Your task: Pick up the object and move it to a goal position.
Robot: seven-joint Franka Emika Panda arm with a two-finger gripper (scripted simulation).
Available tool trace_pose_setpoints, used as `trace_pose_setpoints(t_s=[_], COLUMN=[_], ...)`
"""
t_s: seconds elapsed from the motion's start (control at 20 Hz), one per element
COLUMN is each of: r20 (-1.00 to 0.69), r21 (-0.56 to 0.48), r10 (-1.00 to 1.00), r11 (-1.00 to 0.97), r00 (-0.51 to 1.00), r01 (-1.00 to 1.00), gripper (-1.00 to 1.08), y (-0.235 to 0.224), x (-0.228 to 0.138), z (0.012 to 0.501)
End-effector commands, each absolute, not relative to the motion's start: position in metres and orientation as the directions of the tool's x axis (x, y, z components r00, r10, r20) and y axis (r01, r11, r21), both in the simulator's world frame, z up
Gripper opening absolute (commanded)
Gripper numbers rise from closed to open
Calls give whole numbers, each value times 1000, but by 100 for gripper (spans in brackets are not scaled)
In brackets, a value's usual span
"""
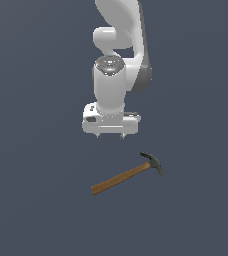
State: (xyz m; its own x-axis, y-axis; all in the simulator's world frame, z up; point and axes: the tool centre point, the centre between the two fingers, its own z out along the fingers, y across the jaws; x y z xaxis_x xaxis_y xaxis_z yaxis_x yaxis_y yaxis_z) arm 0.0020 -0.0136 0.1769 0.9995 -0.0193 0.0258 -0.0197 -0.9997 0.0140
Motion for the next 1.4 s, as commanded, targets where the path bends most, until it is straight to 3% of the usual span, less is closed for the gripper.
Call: trace_pose_setpoints(t_s=[0.0,0.75,1.35], r20=[26,-5,-2], r21=[14,31,24], r10=[-19,6,-133], r11=[-1000,-1000,-991], r00=[999,1000,991], r01=[-20,6,-133], gripper=[100,100,100], y=[-14,-16,-10], x=[2,-5,6], z=[177,168,159])
